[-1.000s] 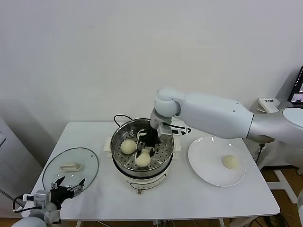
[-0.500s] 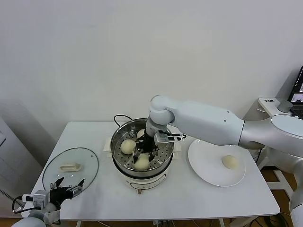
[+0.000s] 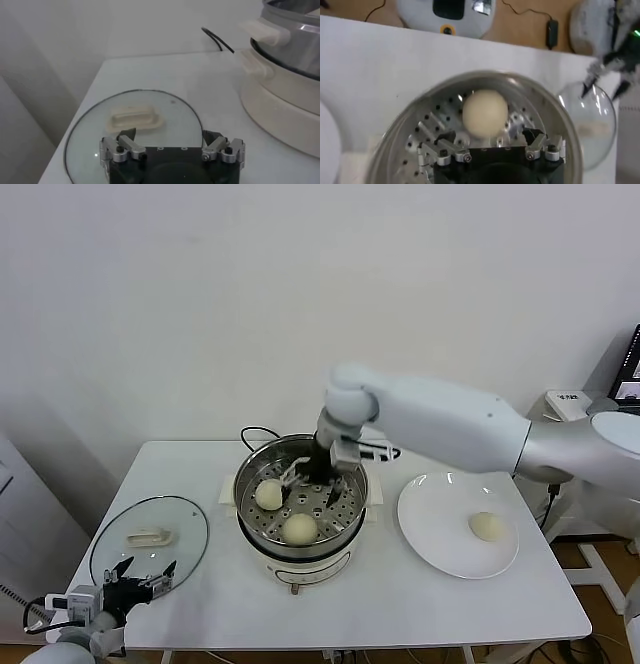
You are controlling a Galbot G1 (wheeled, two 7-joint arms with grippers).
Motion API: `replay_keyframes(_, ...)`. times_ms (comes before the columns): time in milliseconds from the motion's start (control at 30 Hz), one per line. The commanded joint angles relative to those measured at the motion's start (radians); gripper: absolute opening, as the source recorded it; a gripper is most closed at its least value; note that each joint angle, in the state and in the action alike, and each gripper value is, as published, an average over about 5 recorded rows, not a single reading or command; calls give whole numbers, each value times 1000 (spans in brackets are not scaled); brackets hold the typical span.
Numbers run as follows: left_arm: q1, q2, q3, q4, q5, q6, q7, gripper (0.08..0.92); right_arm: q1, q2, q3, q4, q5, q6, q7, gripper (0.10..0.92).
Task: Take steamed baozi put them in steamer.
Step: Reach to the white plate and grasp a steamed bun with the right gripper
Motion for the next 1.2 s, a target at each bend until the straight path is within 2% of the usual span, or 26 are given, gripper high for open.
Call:
replay_keyframes(33, -4, 2, 1, -1, 0, 2, 0, 823, 132, -78, -20, -225, 191, -204, -120, 823)
replay_keyframes(167, -4, 4, 1, -2, 0, 2, 0, 823, 159, -145, -100, -282, 260, -302, -161, 823)
replay_keyframes(433, -8, 6, 1, -1, -2, 1, -1, 823, 131, -232, -199, -378, 301, -349, -204, 823)
replay_keyframes(833, -13, 7, -4, -1, -13, 3, -3, 823, 3, -324, -195, -410, 161, -355, -155, 823)
replay_keyframes(1200, -14, 8, -5, 0, -13, 6, -4, 823, -165, -345, -78, -468, 28, -382, -60, 823)
